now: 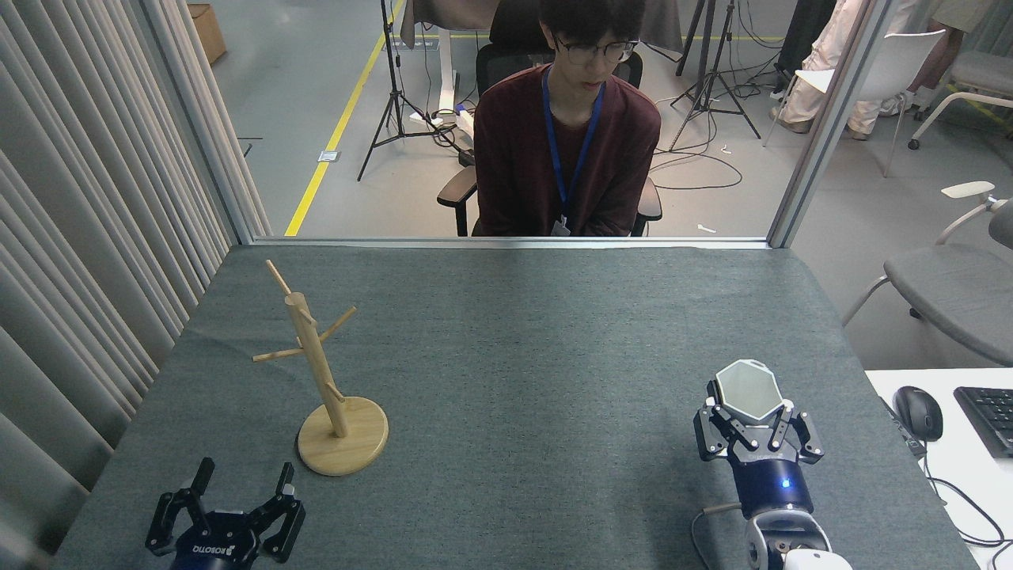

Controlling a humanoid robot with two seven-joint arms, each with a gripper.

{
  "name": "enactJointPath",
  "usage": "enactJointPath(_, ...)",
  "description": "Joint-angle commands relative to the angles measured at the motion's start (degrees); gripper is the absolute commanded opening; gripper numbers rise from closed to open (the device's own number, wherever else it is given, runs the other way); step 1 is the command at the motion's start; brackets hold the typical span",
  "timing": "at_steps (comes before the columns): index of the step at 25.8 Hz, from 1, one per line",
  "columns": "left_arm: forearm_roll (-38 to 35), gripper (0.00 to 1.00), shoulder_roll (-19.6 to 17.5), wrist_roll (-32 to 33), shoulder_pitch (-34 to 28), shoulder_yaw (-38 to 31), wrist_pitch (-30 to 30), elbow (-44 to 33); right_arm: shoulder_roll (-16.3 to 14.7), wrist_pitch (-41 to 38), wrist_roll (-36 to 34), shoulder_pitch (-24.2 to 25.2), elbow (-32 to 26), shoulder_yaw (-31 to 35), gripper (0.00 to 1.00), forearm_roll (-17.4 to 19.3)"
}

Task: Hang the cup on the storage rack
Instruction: 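Carry the cup toward the left gripper and grasp it with the left gripper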

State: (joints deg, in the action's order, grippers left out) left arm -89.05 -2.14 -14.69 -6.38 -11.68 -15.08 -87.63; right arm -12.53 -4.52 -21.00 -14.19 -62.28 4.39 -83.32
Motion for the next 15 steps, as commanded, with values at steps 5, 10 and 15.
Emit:
enactJointPath(5,-1.13,0.99,0.12,-1.39,3.39,15.02,-2.93,2.2,10.77,2.85,0.52,0.92,-13.75,-5.0,0.55,-5.62)
enactJointPath(10,-9.39,0.98,0.91,-1.48,2.16,23.37,-2.76,-0.7,15.43,3.11,0.52,7.33,-20.43,-12.82,0.56,-9.58)
enactJointPath(15,-10.53,0.98,1.61,-1.3,2.34,26.36,-1.62,-0.61,16.48,3.2,0.44,12.7,-23.94,-20.56,0.56,-14.06)
